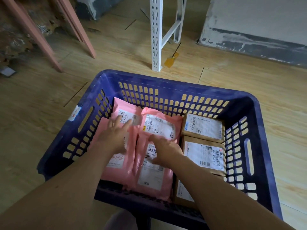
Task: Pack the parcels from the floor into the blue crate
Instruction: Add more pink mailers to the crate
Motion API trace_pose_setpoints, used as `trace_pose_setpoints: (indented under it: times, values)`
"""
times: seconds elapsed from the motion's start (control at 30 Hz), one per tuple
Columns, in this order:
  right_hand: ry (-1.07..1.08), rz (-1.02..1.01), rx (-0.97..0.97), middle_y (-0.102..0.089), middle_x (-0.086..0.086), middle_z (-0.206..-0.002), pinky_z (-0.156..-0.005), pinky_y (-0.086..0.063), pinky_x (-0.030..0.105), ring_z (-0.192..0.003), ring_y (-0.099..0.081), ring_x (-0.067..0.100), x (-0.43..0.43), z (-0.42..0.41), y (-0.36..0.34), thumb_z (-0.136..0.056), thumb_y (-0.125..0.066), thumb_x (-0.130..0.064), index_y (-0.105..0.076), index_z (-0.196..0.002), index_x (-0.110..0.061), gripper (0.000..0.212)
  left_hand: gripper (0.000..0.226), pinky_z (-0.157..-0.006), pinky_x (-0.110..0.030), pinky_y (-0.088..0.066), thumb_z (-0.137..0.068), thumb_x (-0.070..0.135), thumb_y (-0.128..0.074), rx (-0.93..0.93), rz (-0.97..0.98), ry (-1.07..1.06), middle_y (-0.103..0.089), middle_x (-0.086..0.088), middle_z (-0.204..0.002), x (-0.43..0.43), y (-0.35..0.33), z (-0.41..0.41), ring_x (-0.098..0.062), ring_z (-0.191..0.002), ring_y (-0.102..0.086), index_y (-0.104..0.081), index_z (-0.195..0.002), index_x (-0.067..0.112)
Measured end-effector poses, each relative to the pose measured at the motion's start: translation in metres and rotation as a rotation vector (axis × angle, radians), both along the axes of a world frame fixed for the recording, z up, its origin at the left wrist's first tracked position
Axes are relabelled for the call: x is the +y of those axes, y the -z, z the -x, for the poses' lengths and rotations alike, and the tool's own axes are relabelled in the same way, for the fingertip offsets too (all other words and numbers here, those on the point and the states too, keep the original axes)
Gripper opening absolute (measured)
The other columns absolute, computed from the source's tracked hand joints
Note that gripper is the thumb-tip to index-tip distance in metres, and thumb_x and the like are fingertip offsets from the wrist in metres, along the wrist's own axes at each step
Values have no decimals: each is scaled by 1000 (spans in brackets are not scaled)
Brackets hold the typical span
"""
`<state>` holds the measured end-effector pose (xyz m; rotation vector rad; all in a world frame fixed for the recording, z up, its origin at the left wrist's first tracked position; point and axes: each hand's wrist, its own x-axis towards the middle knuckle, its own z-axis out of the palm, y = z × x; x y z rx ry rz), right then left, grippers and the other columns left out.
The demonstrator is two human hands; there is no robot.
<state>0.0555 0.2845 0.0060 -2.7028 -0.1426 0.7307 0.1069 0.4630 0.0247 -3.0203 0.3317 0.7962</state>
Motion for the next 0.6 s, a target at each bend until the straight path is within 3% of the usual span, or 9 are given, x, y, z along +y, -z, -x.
trace_pose_setpoints:
  times: [0.07,0.13,0.23,0.37,0.43,0.5,0.53,0.6]
  values:
    - [18,-49,84,-52,7,-132,-88,-55,38,-113,-58,25,-2,0,5,-69,-82,-19,-33,-136,-28,84,126,-115,-48,-25,-60,40,-84,124,-90,144,-7,-1,-159,4,14,5,-29,-145,-12,6,-149,32]
    - [-23,-47,171,-48,7,-138,-93,-51,42,-121,-53,28,-5,0,5,-66,-84,-16,-23,-144,-31,100,134,-115,-48,-26,-53,41,-87,168,-121,207,-15,2,-158,4,22,10,-27,-143,-20,9,-147,34]
    - [-52,-6,260,-40,8,-145,-94,-50,46,-124,-50,32,-6,1,2,-65,-85,-16,-2,-148,-38,119,133,-118,-44,-20,-58,35,-86,153,-195,251,-16,-5,-157,-1,16,13,-31,-142,-21,10,-150,25]
    - [-84,-21,300,-38,9,-148,-99,-46,48,-129,-45,32,-8,6,1,-69,-83,-19,10,-148,-37,123,122,-113,-42,-25,-64,31,-84,158,-212,270,-21,-12,-152,-12,-1,19,-33,-139,-24,3,-149,23]
    - [-72,-62,289,-38,11,-148,-101,-44,47,-129,-46,32,-13,7,-4,-71,-81,-21,8,-149,-37,120,111,-110,-41,-30,-69,26,-80,183,-179,212,-24,-10,-150,-14,-8,21,-32,-138,-26,-4,-149,24]
    - [-32,-106,206,-41,10,-147,-101,-44,46,-128,-47,33,-19,7,-12,-73,-80,-22,-1,-150,-32,111,82,-102,-39,-40,-73,17,-71,118,-70,120,-38,-6,-141,-15,-11,20,-27,-128,-38,-25,-141,24]
    - [-9,-111,159,-47,10,-142,-99,-47,45,-125,-50,32,-23,7,-16,-75,-77,-21,-5,-150,-30,104,60,-93,-36,-45,-73,14,-65,36,5,78,-49,-2,-128,-17,-12,19,-22,-115,-47,-39,-127,24]
    - [19,-80,81,-60,9,-126,-87,-53,38,-111,-59,28,-32,7,-27,-82,-70,-21,-12,-149,-28,89,24,-73,-31,-42,-74,16,-56,-141,111,-1,-58,3,-97,-25,-19,18,-17,-88,-53,-46,-95,22]
